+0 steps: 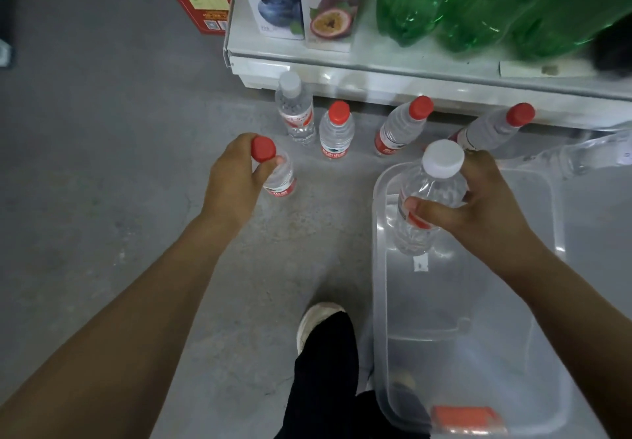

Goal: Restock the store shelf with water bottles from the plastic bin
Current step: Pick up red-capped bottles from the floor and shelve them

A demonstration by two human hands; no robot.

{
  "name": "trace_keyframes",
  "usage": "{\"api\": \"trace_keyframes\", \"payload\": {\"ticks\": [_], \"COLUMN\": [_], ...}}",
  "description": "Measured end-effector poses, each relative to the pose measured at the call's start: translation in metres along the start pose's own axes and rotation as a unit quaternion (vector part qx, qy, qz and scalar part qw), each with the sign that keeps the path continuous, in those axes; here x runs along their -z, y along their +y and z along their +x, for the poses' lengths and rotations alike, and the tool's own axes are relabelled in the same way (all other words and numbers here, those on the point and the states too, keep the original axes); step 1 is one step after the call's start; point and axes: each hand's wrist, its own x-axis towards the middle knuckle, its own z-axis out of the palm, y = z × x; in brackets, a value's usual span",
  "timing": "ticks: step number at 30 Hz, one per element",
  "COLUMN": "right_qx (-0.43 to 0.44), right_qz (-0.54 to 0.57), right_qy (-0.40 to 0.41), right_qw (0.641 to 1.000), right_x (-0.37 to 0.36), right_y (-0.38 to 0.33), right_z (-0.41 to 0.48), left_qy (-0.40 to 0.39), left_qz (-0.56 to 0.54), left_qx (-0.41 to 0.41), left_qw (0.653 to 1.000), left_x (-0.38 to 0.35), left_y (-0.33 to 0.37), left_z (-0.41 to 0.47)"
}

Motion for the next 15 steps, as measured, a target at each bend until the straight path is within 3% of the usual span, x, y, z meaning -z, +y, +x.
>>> {"api": "trace_keyframes", "payload": {"ticks": [7, 15], "right_qx": [-0.019, -0.014], "right_qz": [0.064, 0.034], "right_qy": [0.021, 0.103], "right_qw": [0.998, 0.994], "right_x": [0.068, 0.211], "right_y": [-0.082, -0.259], "right_z": [-0.038, -0.089], "left_qy": [-0.025, -0.027], "left_qz": [-0.022, -0.012], "left_qx": [-0.051, -0.135], "left_qw": [0.998, 0.99], "left_x": [0.119, 0.316], "left_y": [0.105, 0.291], "left_z": [-0.03, -0.048]}}
